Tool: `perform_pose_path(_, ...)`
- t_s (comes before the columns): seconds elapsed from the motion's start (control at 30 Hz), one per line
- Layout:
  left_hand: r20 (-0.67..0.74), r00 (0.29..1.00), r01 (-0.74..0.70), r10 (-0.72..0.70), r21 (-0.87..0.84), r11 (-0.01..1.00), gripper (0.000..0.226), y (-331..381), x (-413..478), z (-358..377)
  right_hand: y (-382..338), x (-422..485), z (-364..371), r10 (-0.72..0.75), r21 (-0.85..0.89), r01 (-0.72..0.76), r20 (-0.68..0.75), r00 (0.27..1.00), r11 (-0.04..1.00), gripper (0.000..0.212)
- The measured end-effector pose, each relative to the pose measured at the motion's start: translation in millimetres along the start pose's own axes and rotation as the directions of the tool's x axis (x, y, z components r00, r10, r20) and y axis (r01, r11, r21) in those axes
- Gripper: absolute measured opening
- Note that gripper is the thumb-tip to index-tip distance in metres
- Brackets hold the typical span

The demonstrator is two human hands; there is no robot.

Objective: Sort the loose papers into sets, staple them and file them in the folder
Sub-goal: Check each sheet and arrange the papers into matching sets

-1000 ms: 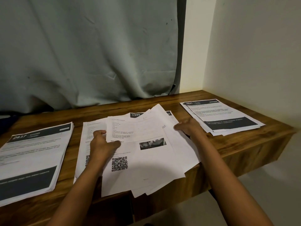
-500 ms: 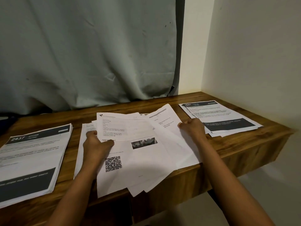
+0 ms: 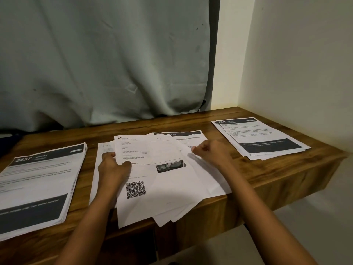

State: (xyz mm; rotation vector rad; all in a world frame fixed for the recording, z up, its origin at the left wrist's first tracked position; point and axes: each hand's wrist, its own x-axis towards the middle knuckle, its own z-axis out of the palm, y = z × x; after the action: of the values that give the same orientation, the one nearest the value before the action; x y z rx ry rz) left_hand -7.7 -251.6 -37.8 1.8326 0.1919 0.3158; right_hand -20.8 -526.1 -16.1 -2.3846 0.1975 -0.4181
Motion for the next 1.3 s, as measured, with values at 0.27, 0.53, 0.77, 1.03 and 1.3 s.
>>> perform_pose_path(0.27, -0.002, 1.0, 0.005, -0.005, 0.054, 0.999, 0.063, 4, -2, 0, -15, 0, 26, 0.14, -0.332, -0.073, 0.181, 0.974, 0.94, 0.08)
perform_pose_path(0.53, 0.009, 1.0, -0.029, 0.028, 0.111, 0.993, 0.048, 10, -2, 0, -22, 5, 17, 0.219, -0.238, -0.173, 0.185, 0.958, 0.956, 0.056)
perform_pose_path(0.77, -0.008, 1.0, -0.019, 0.02, 0.065, 0.998, 0.045, 14, -6, 0, -16, 9, 17, 0.236, -0.166, -0.224, 0.058, 0.97, 0.96, 0.033)
perform_pose_path(1.03, 0.02, 0.999, -0.044, 0.042, 0.088, 0.995, 0.045, 38, -4, 10, 16, 22, -24, 0.263, -0.056, -0.277, -0.18, 0.948, 0.959, 0.025)
perform_pose_path(1.3, 0.168, 0.985, -0.085, 0.023, 0.369, 0.926, 0.049, 67, 7, 41, 47, 23, -40, 0.312, -0.075, -0.324, -0.134, 0.941, 0.943, 0.026)
